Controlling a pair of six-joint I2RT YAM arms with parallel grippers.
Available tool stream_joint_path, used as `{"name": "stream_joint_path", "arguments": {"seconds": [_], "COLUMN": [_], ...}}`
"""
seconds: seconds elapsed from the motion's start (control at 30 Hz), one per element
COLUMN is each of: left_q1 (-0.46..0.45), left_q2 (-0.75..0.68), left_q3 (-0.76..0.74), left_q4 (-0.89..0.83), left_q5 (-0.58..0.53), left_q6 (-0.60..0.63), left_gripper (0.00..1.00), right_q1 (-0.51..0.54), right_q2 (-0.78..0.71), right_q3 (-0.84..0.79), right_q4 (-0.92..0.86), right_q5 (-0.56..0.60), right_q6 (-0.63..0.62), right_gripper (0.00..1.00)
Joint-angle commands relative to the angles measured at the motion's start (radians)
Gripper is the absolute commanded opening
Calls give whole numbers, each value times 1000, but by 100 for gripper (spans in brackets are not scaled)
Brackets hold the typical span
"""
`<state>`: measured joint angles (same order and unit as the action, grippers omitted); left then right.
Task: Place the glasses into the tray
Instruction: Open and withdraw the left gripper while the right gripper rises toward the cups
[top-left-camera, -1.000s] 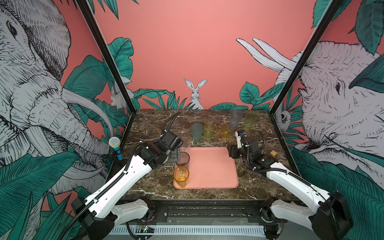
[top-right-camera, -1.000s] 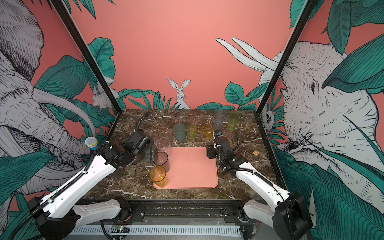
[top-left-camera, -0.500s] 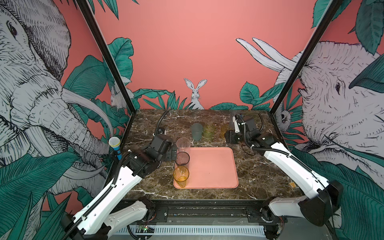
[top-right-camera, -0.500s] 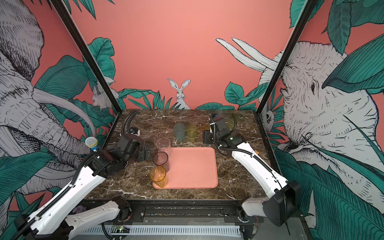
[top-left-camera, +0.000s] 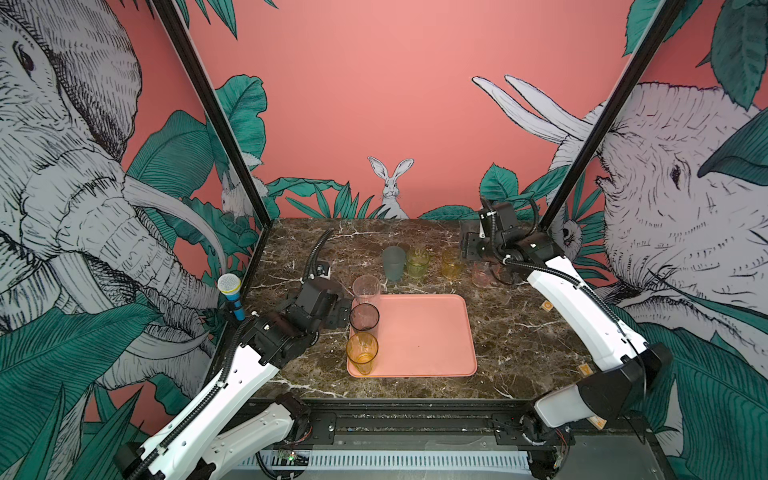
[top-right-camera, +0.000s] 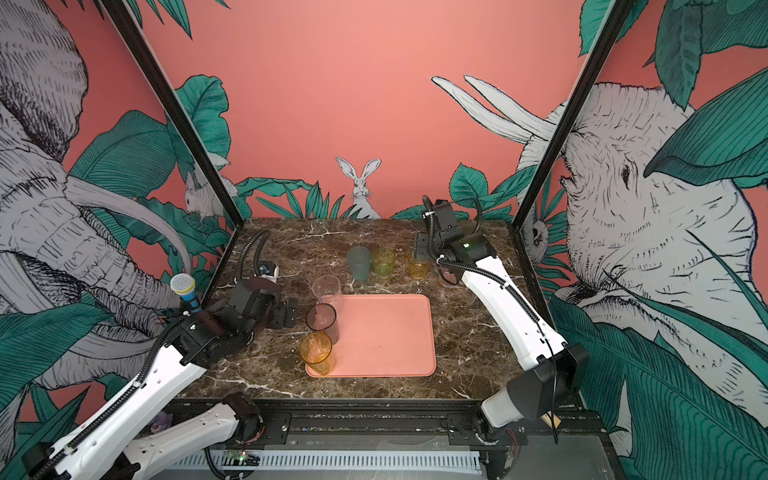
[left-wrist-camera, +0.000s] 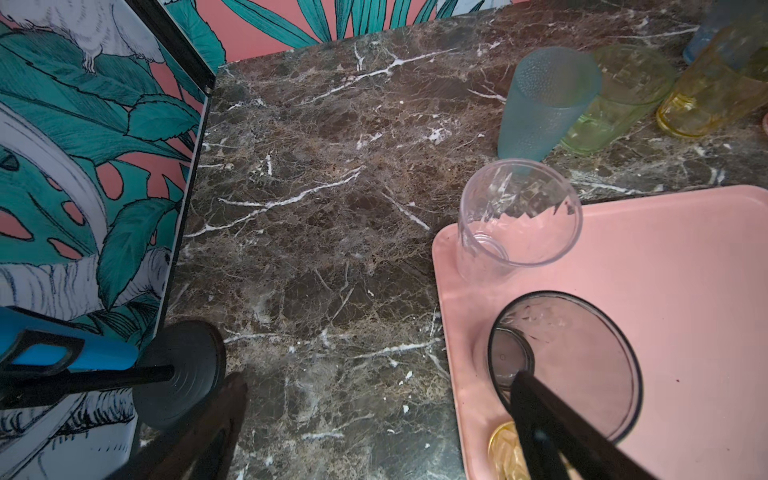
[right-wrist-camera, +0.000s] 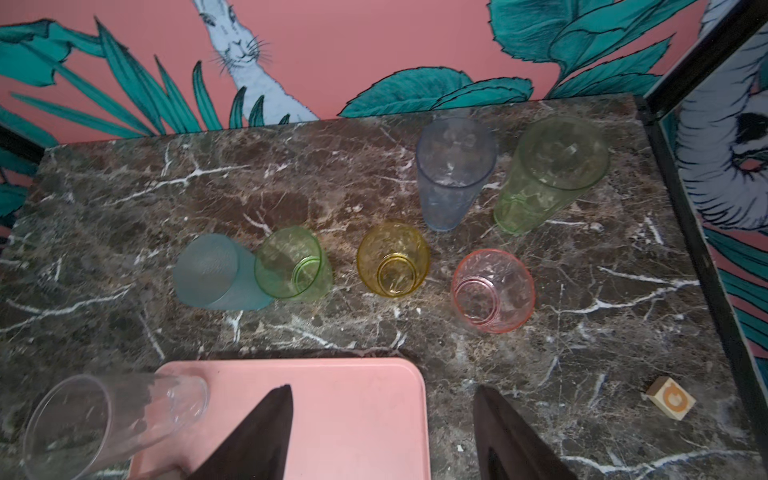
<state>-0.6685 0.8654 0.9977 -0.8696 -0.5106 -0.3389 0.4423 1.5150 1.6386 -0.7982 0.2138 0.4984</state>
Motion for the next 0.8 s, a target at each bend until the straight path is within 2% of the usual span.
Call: {"name": "stream_joint_path", "arguments": {"seconds": [0.0,0.23,0.5,0.77], "left_q1": [5,5,6,5], "left_q2": [-43,-118,-150,-150], "left_q3": [-53,-127,-155,-145], "left_q4": [38,89,94,87], "left_q5": [-55,-142,-161,-169], "left_q6": [15,28,6,3], "left_gripper": [100,99,99,100], "right_q1": [-57,-136,-167,-214], "right_q2": [34,137,341,476], "right_q3": [47,112,369,497], "right_q4": [-25,34,-126,-173], "right_q5": [31,51,157,33], "right_q6": [34,111,241,333], "right_gripper": [72,76,80,81]}}
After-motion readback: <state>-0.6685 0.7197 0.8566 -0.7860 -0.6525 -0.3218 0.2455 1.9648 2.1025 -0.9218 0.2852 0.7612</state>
